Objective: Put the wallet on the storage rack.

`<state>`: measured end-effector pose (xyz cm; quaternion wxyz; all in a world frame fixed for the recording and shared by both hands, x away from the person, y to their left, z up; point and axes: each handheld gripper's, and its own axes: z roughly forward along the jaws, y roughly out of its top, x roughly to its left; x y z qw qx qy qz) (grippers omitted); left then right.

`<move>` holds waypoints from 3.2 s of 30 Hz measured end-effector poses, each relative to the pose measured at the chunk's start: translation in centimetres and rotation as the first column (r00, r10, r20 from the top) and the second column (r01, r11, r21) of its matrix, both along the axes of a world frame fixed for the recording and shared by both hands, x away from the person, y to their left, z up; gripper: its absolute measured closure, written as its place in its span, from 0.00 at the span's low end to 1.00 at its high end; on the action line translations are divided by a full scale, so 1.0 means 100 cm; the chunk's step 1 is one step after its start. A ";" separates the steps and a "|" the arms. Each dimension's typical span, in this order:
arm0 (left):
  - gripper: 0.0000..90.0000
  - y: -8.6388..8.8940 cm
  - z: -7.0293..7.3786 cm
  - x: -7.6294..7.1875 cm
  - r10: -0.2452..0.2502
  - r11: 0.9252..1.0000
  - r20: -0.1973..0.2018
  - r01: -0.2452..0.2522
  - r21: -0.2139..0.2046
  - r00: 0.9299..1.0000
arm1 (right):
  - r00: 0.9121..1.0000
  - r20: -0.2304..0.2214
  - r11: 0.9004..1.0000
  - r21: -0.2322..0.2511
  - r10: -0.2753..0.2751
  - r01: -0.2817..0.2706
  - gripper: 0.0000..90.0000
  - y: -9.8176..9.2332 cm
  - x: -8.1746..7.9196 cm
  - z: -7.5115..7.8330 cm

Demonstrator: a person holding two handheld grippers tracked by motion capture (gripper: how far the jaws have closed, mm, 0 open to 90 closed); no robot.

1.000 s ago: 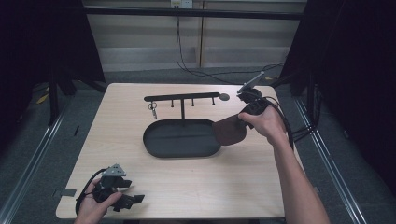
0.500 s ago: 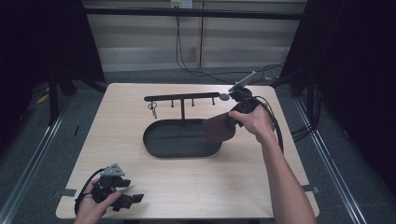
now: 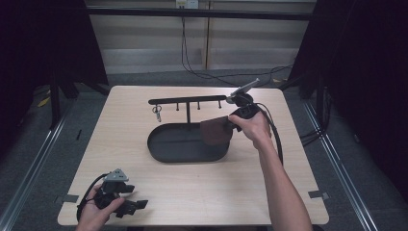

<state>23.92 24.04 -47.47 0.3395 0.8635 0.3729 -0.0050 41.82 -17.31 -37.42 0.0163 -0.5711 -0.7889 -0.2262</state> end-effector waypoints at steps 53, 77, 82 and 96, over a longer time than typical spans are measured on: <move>0.22 0.001 0.000 0.001 0.002 1.000 -0.001 -0.002 0.003 1.000 | 0.998 -0.033 0.983 0.172 -0.053 0.058 0.59 0.017 0.005 -0.089; 0.22 0.003 0.000 0.003 0.033 0.999 0.008 -0.033 -0.017 0.999 | 0.992 0.121 0.983 0.181 -0.045 0.022 0.24 -0.002 -0.016 -0.064; 0.22 0.004 0.000 0.004 0.041 0.999 0.010 -0.040 -0.026 0.999 | 0.987 0.153 0.982 0.186 -0.058 0.029 0.19 -0.015 -0.025 -0.062; 0.22 0.006 0.001 0.005 0.064 0.997 0.018 -0.063 -0.036 0.998 | 0.971 0.229 0.979 0.202 -0.074 0.027 0.17 -0.045 -0.058 -0.053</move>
